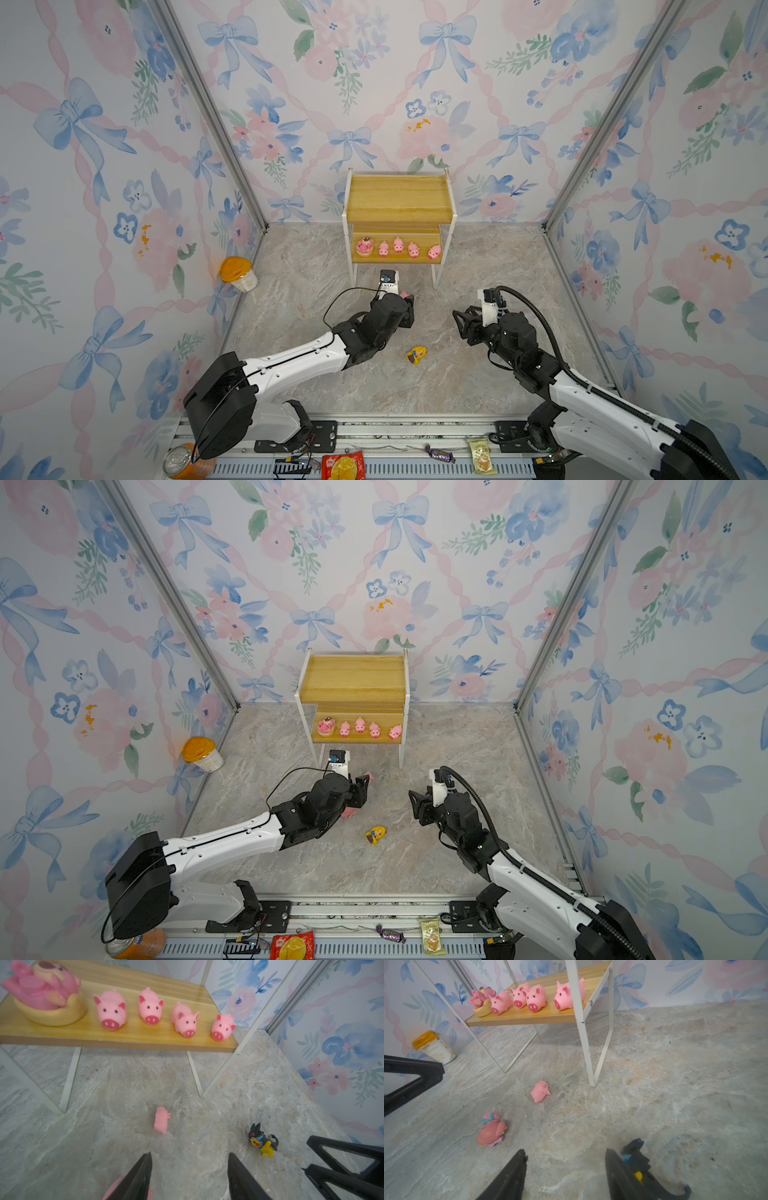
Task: Organize plastic toys on shelves
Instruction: Place the plastic toy on the shelf, then pick up the plastic toy from the center of the table.
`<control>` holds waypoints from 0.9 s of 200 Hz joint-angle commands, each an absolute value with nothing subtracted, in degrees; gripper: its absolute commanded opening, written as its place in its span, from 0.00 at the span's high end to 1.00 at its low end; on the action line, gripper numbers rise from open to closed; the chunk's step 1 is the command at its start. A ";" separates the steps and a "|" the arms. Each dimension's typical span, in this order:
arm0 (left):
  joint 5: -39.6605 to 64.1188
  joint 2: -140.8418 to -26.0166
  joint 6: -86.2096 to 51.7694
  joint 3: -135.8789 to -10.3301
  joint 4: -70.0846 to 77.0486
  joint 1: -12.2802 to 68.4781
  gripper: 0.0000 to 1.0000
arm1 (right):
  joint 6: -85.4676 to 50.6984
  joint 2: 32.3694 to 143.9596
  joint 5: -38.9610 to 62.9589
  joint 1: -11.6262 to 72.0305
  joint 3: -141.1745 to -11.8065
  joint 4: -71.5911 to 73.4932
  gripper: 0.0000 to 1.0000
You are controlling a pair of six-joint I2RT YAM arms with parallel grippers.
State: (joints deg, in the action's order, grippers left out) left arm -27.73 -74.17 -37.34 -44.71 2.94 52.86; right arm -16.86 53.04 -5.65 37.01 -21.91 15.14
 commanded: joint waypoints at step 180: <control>-15.32 -89.71 -20.74 -53.72 -12.83 65.92 0.41 | -21.54 43.57 0.30 27.94 -27.54 -9.38 0.34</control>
State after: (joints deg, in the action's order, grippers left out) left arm -18.26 -86.17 -26.72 -49.93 -7.25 65.78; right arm -19.57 45.89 -4.80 31.66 -25.41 -4.16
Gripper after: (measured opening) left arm 0.596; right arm 0.656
